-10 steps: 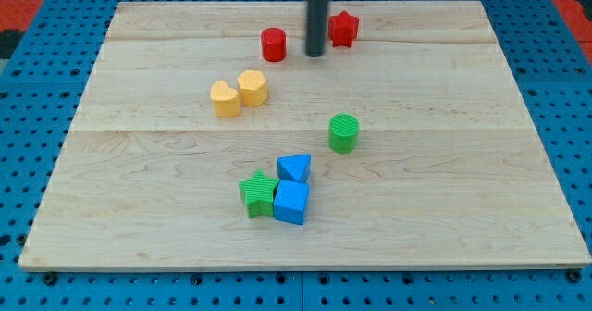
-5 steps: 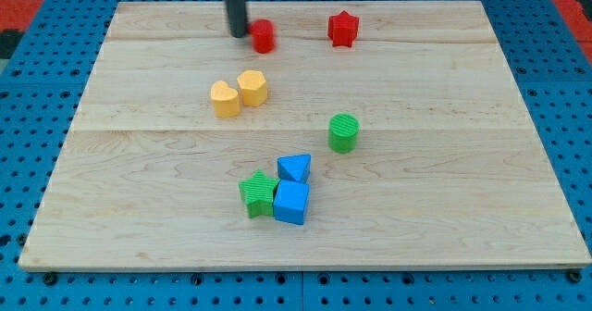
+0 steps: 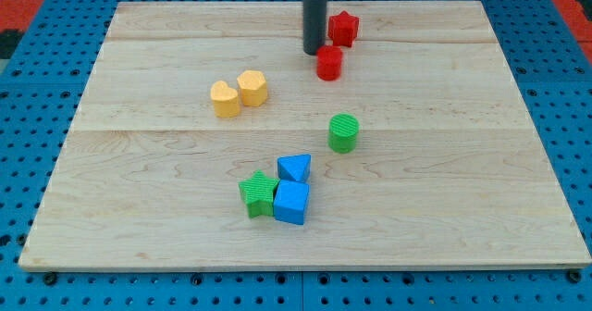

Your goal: Place red and green circles in a vertical line

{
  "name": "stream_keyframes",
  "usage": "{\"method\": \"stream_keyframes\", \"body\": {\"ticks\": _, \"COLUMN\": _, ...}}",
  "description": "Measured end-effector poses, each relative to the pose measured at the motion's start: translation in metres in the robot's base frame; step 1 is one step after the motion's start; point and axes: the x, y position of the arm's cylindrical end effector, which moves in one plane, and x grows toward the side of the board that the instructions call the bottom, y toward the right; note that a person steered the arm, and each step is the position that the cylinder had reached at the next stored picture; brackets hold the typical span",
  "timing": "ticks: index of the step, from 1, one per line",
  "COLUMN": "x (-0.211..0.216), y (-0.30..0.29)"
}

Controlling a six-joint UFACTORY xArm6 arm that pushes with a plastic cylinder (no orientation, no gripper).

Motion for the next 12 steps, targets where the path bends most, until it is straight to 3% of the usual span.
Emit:
{"method": "stream_keyframes", "body": {"ticks": 1, "x": -0.014, "y": -0.002}}
{"method": "stream_keyframes", "body": {"ticks": 2, "x": -0.027, "y": -0.046}}
{"method": "stream_keyframes", "body": {"ticks": 6, "x": 0.117, "y": -0.07}}
{"method": "stream_keyframes", "body": {"ticks": 7, "x": 0.168, "y": -0.051}}
{"method": "stream_keyframes", "body": {"ticks": 8, "x": 0.189, "y": -0.008}}
{"method": "stream_keyframes", "body": {"ticks": 10, "x": 0.15, "y": 0.005}}
{"method": "stream_keyframes", "body": {"ticks": 12, "x": 0.178, "y": -0.11}}
